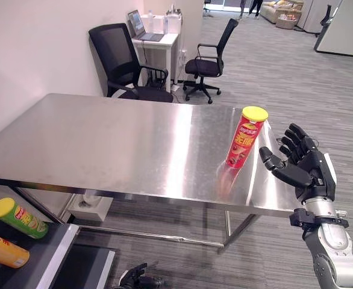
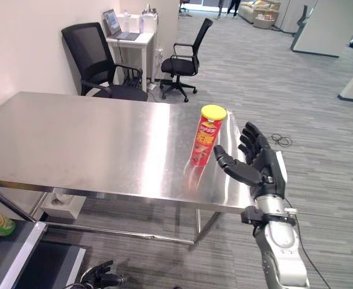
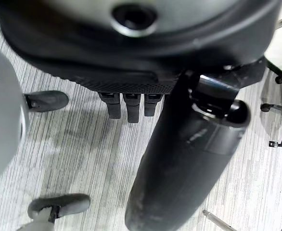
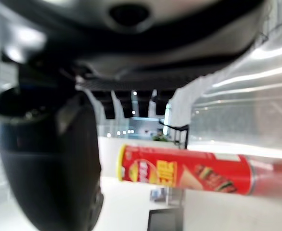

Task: Put the goods on the table back onto the shelves and tidy them up.

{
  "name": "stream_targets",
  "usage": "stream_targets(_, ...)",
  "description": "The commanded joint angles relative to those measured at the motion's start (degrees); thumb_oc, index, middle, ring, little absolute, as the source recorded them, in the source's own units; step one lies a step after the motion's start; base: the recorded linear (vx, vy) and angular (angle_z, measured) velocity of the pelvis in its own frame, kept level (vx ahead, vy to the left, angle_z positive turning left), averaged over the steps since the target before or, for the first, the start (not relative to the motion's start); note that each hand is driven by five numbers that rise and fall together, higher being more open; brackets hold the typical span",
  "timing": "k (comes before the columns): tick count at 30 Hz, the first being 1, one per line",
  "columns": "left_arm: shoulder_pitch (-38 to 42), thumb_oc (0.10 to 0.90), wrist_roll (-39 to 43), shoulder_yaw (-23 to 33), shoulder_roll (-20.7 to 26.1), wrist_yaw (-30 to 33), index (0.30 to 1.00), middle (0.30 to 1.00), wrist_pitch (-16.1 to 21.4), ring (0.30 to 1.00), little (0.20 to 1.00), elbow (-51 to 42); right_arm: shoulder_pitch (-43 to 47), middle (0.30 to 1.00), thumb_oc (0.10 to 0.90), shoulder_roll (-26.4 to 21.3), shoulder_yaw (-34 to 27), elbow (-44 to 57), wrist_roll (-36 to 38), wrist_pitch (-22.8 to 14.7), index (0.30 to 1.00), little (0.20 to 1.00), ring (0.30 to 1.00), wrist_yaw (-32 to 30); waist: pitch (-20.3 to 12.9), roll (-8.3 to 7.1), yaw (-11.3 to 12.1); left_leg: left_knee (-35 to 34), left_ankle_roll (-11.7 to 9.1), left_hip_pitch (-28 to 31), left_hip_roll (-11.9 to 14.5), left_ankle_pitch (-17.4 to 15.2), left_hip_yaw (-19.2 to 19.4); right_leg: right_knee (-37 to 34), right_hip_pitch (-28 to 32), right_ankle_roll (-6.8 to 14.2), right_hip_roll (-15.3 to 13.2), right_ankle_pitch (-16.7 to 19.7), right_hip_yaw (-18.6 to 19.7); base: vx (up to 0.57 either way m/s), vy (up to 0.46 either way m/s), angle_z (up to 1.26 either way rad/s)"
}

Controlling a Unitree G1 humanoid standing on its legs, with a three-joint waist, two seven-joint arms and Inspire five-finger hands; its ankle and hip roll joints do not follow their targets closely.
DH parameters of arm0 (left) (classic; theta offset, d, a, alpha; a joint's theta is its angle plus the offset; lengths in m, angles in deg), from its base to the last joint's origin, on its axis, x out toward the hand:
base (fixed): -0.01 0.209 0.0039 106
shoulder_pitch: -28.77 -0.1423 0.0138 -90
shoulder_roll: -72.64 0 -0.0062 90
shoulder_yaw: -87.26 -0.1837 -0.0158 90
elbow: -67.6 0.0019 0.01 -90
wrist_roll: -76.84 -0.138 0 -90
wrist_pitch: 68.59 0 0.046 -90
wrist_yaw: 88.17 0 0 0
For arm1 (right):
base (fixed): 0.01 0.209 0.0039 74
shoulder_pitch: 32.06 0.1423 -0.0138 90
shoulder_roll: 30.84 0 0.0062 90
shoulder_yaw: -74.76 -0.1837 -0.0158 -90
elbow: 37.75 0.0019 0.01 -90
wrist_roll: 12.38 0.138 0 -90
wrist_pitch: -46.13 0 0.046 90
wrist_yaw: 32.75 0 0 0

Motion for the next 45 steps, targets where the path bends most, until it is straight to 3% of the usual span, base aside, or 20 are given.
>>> stream_targets(1, 1.45, 0.8, -1.22, -3.0, -0.57, 0.36, 0.9, 0.9, 2.0, 0.9, 0.9, 1.11, 4.22, 0.9, 0.8, -1.54, -7.09, 6.31, -0.21, -7.63, 0.9, 0.9, 0.9, -2.04, -2.34, -0.41, 1.04, 0.54, 2.88, -0.54, -2.21, -2.29, -0.96, 3.14, 1.9, 1.87, -1.13, -7.13, -0.87, 0.0, -0.009, -0.08)
stream_targets(6, 1.07, 0.8, -1.6, -3.43, -0.1, 0.32, 0.9, 0.9, 1.76, 0.9, 0.9, 0.71, 6.41, 0.9, 0.8, -2.89, -7.22, 1.92, -0.33, -7.38, 0.9, 0.9, 0.9, -4.02, -2.46, -0.57, 1.52, 0.54, 2.87, -0.41, -2.19, -2.29, -1.05, 3.09, 2.16, 1.83, -1.14, -7.11, -0.99, 0.0, -0.001, 0.01)
stream_targets(15, 0.37, 0.8, -0.72, -4.7, 0.98, 0.11, 0.9, 0.9, 1.44, 0.9, 0.9, -0.31, 13.21, 0.9, 0.8, -9.74, -6.08, -7.3, 1.72, -7.03, 0.9, 0.9, 0.9, -6.32, -2.25, -1.06, 2.74, 0.54, 2.79, -0.6, -2.23, -2.2, -1.35, 3.0, 2.25, 1.89, -1.24, -6.93, -1.52, 0.0, 0.0, 0.0)
stream_targets(29, -0.06, 0.8, -0.38, -5.79, 1.84, 0.48, 0.9, 0.9, 1.35, 0.9, 0.9, 0.4, 19.56, 0.9, 0.8, -16.88, -0.58, -15.21, 8.62, -5.98, 0.9, 0.9, 0.9, -3.59, -1.94, -2.0, 4.05, 0.54, 2.57, -1.13, -2.27, -1.97, -1.76, 2.88, 2.19, 2.06, -1.55, -6.69, -2.34, 0.0, 0.002, 0.02)
stream_targets(45, -2.46, 0.8, 2.85, -5.47, 2.66, 0.22, 0.9, 0.9, 1.38, 0.9, 0.9, -0.78, 24.52, 0.9, 0.8, -19.86, 3.14, -23.12, 13.41, -5.32, 0.9, 0.9, 0.9, -1.9, -1.64, -2.96, 6.04, 0.54, 2.57, -1.5, -2.41, -1.93, -2.8, 2.88, 2.61, 2.26, -1.88, -6.72, -3.47, 0.01, 0.004, 0.03)
